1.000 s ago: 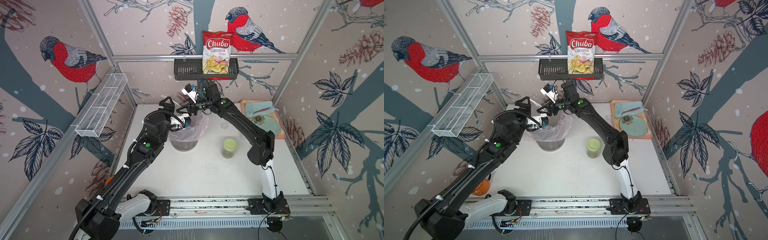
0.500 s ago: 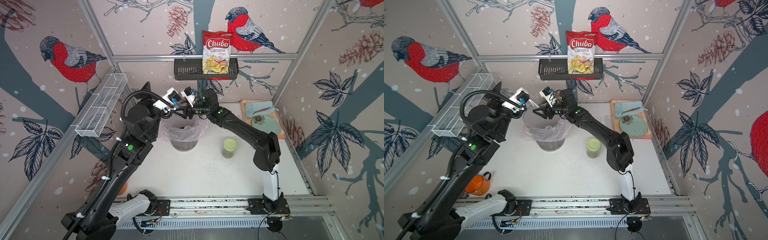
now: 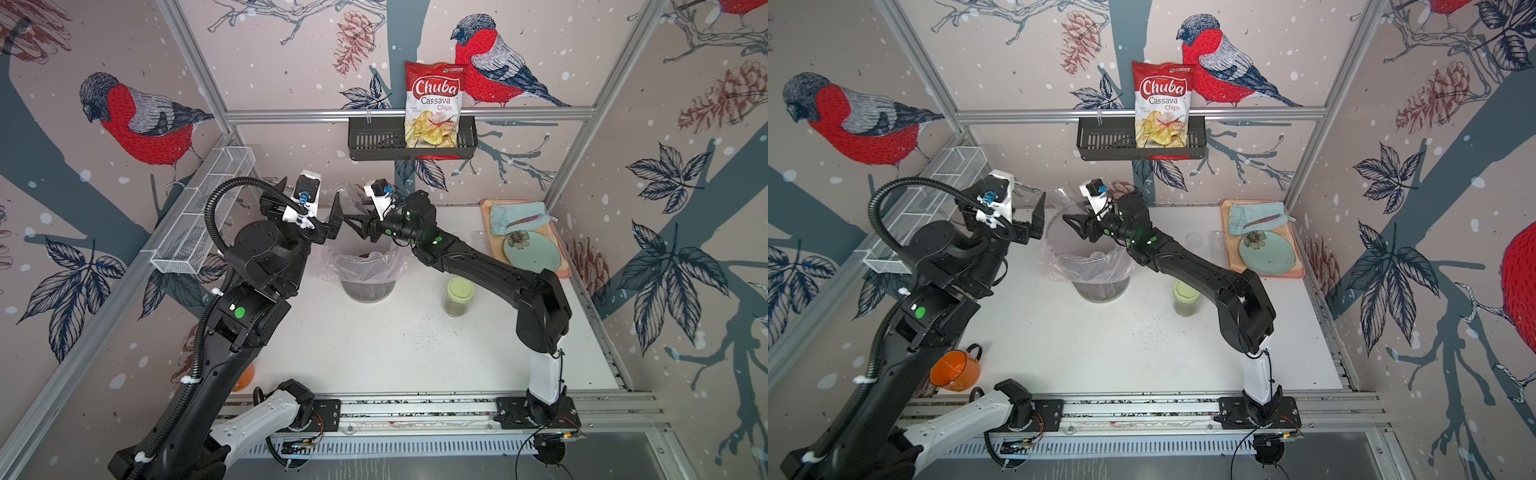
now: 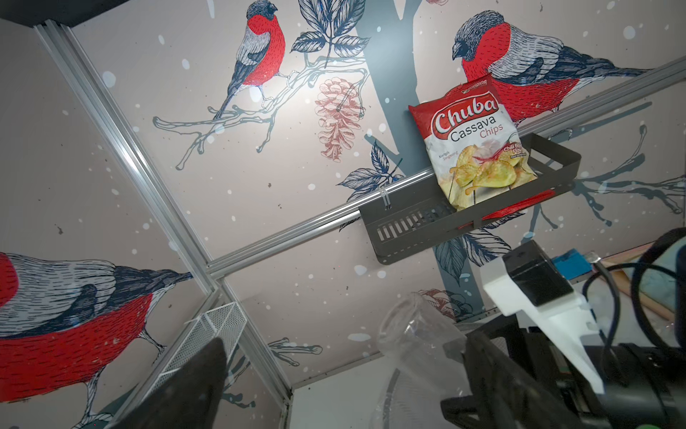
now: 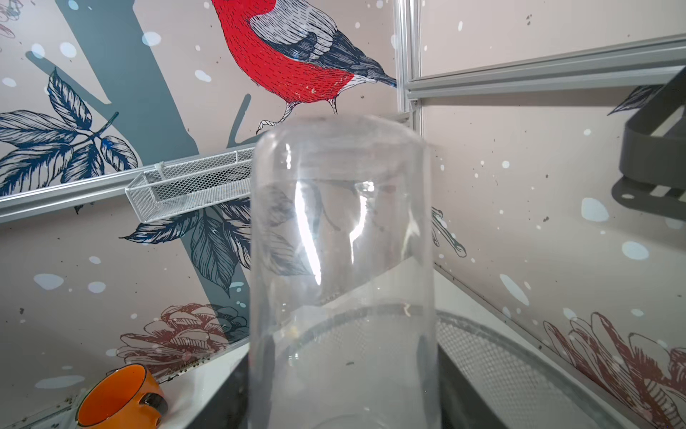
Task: Empty moldy mung beans from jars
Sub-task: Pour the moldy mung beans from the jar into the trash bin.
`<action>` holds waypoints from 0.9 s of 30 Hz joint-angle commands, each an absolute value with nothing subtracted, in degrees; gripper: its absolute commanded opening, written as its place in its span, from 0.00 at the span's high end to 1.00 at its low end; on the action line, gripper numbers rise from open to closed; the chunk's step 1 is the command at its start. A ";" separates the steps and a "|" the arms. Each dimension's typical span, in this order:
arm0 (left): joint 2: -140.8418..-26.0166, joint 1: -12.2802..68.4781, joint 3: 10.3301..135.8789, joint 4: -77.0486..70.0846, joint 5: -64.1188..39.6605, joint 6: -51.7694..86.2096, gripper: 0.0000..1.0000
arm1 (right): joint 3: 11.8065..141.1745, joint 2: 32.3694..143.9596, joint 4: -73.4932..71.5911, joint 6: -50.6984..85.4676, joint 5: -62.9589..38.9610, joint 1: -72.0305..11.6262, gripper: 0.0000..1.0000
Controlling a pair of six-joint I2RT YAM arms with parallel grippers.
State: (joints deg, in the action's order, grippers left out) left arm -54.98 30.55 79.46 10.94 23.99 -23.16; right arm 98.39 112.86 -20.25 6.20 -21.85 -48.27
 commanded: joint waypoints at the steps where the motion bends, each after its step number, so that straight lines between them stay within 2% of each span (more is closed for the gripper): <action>1: -54.68 30.57 79.54 11.07 23.87 -17.80 0.03 | 95.67 111.73 -25.60 7.66 -18.96 -48.45 0.49; 4: -54.10 30.63 78.97 10.46 24.04 -17.14 0.03 | 101.35 113.07 -16.51 6.73 -22.56 -48.14 0.51; 6: -53.66 30.64 78.44 10.09 23.97 -17.13 0.03 | 95.54 110.70 -24.63 7.90 -20.34 -48.46 0.50; 7: -53.53 30.64 78.15 9.88 24.27 -17.05 0.03 | 97.00 111.92 -22.32 7.36 -18.93 -48.43 0.50; 9: -53.27 30.55 77.87 9.50 24.60 -16.92 0.03 | 104.82 114.92 -11.47 6.38 -23.56 -47.66 0.51; 10: -53.18 30.62 77.87 9.56 24.68 -16.59 0.03 | 103.94 113.83 -12.33 6.70 -23.74 -47.77 0.52; 12: -52.99 30.63 77.64 9.45 24.99 -16.22 0.03 | 94.92 110.58 -23.22 7.78 -19.36 -48.37 0.51; 13: -53.00 30.66 77.53 9.24 25.30 -16.02 0.03 | 97.95 112.09 -19.06 7.13 -18.43 -48.33 0.51; 15: -53.15 30.61 77.42 9.11 26.16 -14.46 0.03 | 106.17 114.18 -7.61 6.41 -23.63 -47.91 0.52; 16: -53.34 30.58 77.72 9.70 26.22 -13.55 0.03 | 101.13 111.39 -13.04 7.13 -24.40 -48.15 0.52; 18: -53.68 30.56 77.97 10.17 26.54 -12.57 0.03 | 92.81 108.12 -23.49 7.65 -19.17 -49.02 0.50; 19: -53.78 30.55 77.97 10.17 26.92 -11.79 0.03 | 97.97 110.93 -17.33 7.05 -18.73 -48.52 0.51; 21: -53.86 30.64 78.29 9.94 27.20 -11.03 0.03 | 108.33 115.21 -4.53 7.22 -24.12 -47.34 0.52; 23: -53.75 30.59 78.66 10.17 27.00 -10.17 0.03 | 98.57 109.91 -14.99 7.93 -23.85 -48.07 0.52; 24: -53.55 30.59 78.53 10.01 27.02 -10.03 0.03 | 92.48 107.45 -22.84 8.24 -19.58 -48.86 0.51; 25: -53.37 30.60 78.25 9.64 27.23 -10.11 0.03 | 94.68 108.74 -19.67 7.05 -17.79 -48.81 0.50; 27: -53.39 30.56 78.12 9.31 27.12 -10.32 0.03 | 108.13 114.54 -3.14 6.46 -22.83 -47.65 0.53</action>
